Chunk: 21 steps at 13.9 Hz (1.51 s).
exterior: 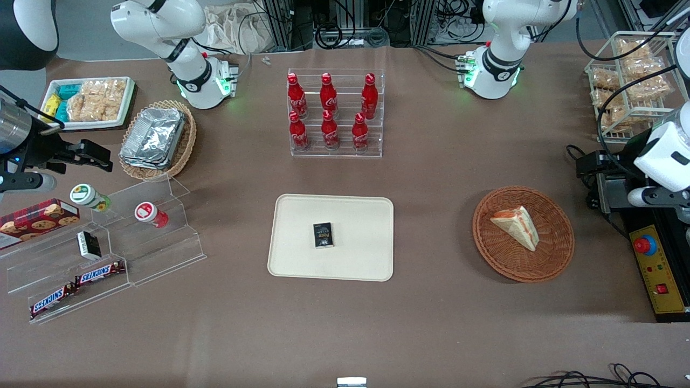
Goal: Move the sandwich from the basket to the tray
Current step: 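Lower the open left gripper over the sandwich in the wicker basket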
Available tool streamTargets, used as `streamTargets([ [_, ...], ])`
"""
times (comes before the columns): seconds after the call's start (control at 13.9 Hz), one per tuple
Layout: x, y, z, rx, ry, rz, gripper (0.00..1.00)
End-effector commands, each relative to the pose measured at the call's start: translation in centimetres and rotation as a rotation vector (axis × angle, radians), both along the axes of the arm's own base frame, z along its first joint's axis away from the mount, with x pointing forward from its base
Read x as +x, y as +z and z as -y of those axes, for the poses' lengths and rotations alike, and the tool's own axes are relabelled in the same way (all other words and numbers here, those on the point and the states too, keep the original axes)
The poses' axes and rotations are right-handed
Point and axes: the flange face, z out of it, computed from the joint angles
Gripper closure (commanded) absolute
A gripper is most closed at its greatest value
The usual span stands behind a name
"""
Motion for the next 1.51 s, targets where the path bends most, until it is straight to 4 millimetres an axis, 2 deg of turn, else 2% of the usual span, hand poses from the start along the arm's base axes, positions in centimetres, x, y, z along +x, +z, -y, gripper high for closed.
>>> streamTargets([
  [0.0, 0.3, 0.4, -0.1, 0.008, -0.012, 0.010, 0.01],
  [0.43, 0.3, 0.1, 0.1, 0.006, -0.008, 0.004, 0.01],
  [0.65, 0.1, -1.9, 0.3, 0.000, -0.001, -0.001, 0.01],
  [0.86, -0.9, -3.8, 0.3, 0.000, 0.084, 0.044, 0.01],
  [1.44, -1.6, -13.7, 0.5, 0.004, 0.413, 0.129, 0.02],
])
